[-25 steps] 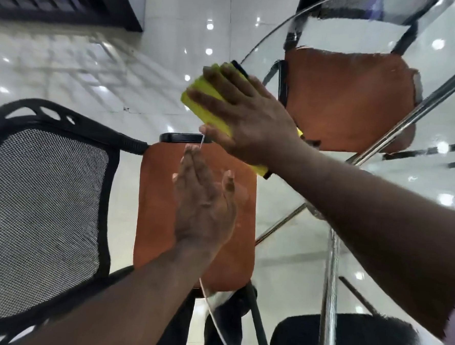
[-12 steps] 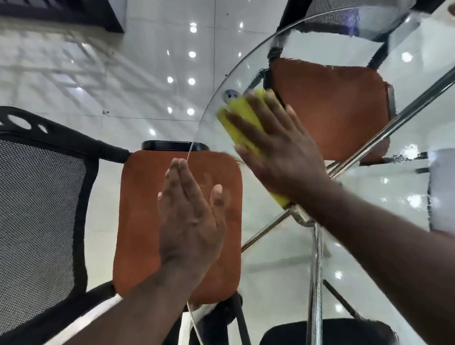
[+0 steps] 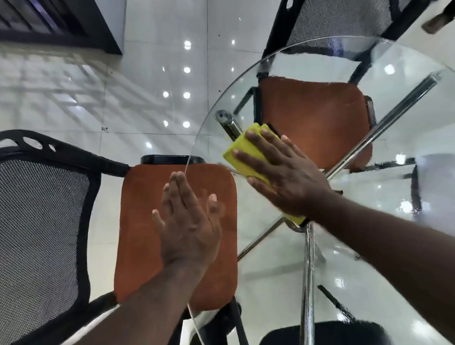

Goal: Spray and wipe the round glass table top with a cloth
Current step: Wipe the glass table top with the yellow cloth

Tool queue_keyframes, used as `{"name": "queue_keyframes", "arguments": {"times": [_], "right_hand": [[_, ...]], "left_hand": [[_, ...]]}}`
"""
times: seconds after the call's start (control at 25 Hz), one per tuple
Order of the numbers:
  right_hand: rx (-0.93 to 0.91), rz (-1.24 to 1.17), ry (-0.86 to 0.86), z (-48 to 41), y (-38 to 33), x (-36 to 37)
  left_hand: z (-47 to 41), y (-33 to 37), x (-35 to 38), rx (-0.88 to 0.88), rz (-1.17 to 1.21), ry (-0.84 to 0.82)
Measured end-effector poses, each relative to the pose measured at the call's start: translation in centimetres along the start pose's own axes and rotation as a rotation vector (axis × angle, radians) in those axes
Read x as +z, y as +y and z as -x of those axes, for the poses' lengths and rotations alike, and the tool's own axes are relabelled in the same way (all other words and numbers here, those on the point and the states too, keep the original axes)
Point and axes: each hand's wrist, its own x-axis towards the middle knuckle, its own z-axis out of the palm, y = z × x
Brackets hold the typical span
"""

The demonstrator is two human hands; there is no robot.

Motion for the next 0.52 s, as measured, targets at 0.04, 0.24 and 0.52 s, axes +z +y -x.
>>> {"name": "queue_keyframes", "arguments": {"times": [0.04, 0.24, 0.52], "right_hand": [[0.022, 0.004, 0.008, -1.9, 1.4, -0.3], [0.698, -0.170, 0.274, -9.8, 0.9, -1.4], [-0.047, 0.052, 0.141, -6.5, -0.2, -1.2]], "left_hand": [[-0.1, -0.1, 0.1, 0.000, -0.002, -0.005], [0.1, -0.2, 0.3, 0.007, -0.012, -0.017], [0.3, 0.4, -0.3, -0.004, 0.002, -0.045]]}}
